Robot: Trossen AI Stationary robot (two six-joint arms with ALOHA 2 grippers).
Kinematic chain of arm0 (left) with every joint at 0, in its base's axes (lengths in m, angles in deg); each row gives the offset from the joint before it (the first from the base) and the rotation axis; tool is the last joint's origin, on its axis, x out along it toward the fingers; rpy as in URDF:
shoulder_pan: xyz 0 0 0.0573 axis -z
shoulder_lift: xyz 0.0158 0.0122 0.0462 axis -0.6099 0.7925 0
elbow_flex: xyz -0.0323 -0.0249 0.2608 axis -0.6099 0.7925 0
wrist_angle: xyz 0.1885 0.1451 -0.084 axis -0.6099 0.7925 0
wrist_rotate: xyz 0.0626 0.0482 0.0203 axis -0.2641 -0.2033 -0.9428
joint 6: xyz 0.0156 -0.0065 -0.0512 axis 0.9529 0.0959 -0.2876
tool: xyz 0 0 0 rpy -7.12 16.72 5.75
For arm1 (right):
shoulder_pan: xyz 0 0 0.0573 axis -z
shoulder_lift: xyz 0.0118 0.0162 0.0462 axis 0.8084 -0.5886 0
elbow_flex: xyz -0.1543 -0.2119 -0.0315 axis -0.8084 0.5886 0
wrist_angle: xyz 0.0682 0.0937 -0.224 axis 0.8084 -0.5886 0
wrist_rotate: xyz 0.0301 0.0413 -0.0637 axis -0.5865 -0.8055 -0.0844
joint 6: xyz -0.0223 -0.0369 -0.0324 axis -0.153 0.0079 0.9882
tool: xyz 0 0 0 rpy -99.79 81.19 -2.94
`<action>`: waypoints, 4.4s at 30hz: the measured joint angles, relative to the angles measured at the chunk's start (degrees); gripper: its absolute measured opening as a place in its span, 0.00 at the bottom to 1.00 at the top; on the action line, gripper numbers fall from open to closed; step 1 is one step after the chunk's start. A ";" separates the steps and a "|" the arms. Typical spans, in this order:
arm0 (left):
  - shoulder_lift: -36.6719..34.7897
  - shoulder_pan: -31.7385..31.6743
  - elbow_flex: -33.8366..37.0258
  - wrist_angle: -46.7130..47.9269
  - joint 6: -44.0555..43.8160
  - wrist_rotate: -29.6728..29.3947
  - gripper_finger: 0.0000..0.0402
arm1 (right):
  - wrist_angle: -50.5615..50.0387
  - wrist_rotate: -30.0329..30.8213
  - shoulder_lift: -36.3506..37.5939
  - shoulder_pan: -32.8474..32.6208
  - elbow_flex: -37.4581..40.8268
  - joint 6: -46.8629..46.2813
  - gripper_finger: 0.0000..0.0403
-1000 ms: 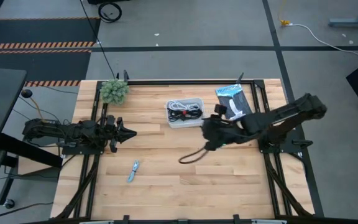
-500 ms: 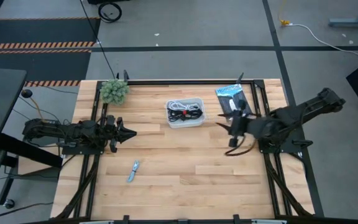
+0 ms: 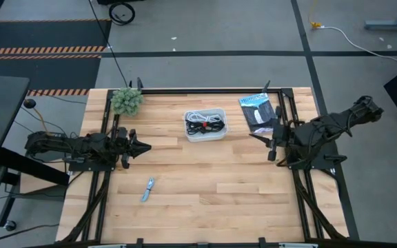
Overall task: Pick and place USB-C Cables
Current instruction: Put the blue charger cable into the bin
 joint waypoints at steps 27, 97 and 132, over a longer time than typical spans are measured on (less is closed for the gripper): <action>22.12 6.56 -15.13 -13.83 -10.89 4.80 0.09 | 3.92 0.12 1.35 0.00 0.00 5.20 0.37; 88.61 22.14 -52.46 53.60 -46.74 12.12 0.41 | 3.68 -2.53 -0.53 0.07 0.00 6.38 0.37; 91.45 16.61 -64.02 63.14 -33.19 18.31 0.16 | 3.70 -2.44 -0.53 0.07 0.00 6.55 0.37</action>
